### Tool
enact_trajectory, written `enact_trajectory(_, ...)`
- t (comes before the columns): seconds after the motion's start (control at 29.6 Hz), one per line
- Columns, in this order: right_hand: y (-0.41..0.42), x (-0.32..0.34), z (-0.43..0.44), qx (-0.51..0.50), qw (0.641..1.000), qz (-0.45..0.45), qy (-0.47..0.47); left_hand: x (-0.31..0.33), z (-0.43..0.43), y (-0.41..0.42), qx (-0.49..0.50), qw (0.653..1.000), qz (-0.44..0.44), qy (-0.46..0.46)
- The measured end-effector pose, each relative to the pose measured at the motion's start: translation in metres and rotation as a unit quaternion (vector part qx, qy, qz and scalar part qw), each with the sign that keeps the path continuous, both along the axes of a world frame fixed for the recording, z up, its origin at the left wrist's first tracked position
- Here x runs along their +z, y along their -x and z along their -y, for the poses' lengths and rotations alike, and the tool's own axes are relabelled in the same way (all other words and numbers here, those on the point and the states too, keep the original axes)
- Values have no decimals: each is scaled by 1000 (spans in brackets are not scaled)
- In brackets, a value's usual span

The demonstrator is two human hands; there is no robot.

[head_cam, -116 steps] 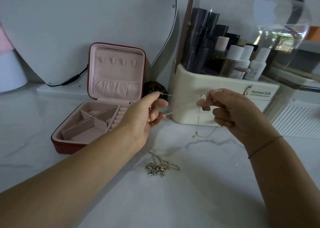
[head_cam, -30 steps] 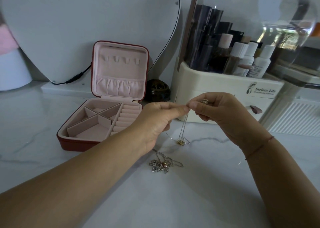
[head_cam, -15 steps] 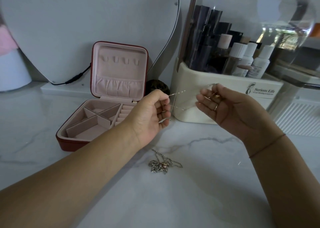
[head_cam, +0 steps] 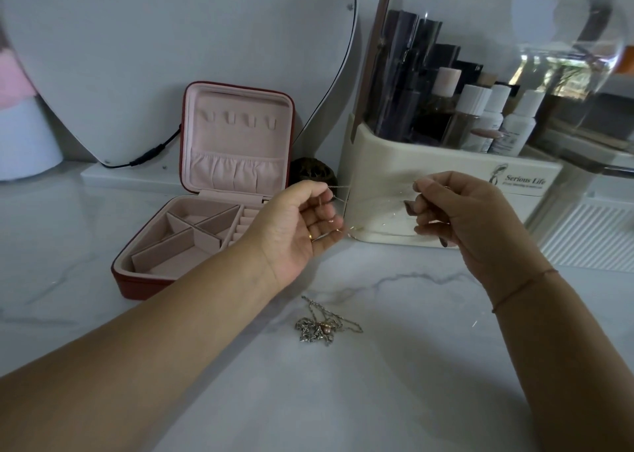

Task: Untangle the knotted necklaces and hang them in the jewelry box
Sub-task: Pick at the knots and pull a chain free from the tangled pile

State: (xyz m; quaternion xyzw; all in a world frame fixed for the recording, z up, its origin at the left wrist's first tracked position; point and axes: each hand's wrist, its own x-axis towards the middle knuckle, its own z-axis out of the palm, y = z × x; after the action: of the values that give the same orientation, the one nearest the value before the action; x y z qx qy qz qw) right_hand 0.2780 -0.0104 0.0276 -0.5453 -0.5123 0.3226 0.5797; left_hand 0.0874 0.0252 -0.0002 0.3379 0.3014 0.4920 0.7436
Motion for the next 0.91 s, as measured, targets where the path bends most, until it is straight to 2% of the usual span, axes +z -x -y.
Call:
enact_trajectory(0.14,0,1,1,4,997,61,-37,-4,5,-6,-5,983,-166,-73)
enact_trajectory(0.27,3,1,3,70,995,64,-25,-10,11,-9,-7,924,-351,-154)
enact_trajectory(0.34,4,0,2,97,992,78,-15,-13,13,-10,10,896,-403,-186)
enact_trajectory(0.41,4,-1,0,121,988,91,5,-13,15,-12,22,893,-403,-200)
enact_trajectory(0.57,8,-4,0,175,980,89,37,-9,18,-13,-43,937,-284,-199)
enact_trajectory(0.71,14,-6,2,187,977,103,30,-8,22,-15,-60,940,-264,-208)
enact_trajectory(0.91,17,-3,4,203,973,109,24,-4,25,-14,-31,949,-242,-197)
